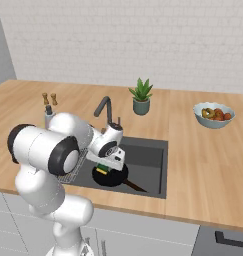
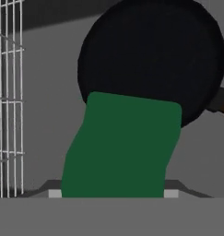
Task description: Pick the pan and sponge and place them into the sink. Then turn on the water.
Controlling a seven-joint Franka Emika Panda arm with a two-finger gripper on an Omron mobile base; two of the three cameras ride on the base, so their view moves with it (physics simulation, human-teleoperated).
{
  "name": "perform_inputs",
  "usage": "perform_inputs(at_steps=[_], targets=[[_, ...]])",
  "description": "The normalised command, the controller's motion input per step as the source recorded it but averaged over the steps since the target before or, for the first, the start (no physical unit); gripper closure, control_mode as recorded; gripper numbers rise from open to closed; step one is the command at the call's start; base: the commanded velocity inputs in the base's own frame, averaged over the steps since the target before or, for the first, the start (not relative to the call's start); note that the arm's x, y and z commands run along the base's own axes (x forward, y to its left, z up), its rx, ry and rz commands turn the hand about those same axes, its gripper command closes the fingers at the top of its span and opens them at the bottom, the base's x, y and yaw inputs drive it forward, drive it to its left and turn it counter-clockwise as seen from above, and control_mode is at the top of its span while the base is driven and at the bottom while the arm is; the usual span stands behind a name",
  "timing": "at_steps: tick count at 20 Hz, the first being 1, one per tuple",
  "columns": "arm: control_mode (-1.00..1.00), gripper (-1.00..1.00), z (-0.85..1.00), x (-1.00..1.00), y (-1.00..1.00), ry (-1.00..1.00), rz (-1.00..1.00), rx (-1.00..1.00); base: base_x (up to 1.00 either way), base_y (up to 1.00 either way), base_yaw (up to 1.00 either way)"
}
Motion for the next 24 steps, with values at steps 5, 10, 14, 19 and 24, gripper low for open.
perform_inputs(at_steps=[5, 10, 14, 19, 24], targets=[[-1.00, 1.00, -0.24, 0.33, -0.32, 0.00, 0.09, 0.00, 0.00, 0.00, 0.00], [-1.00, 1.00, -0.34, 0.34, -0.32, 0.00, 0.10, 0.00, 0.00, 0.00, 0.00], [-1.00, 1.00, -0.47, 0.29, -0.22, 0.00, 0.09, 0.00, 0.00, 0.00, 0.00], [-1.00, 1.00, -0.52, 0.30, -0.08, 0.00, 0.09, 0.00, 0.00, 0.00, 0.00], [-1.00, 1.00, -0.45, 0.26, 0.00, 0.00, 0.04, 0.00, 0.00, 0.00, 0.00]])
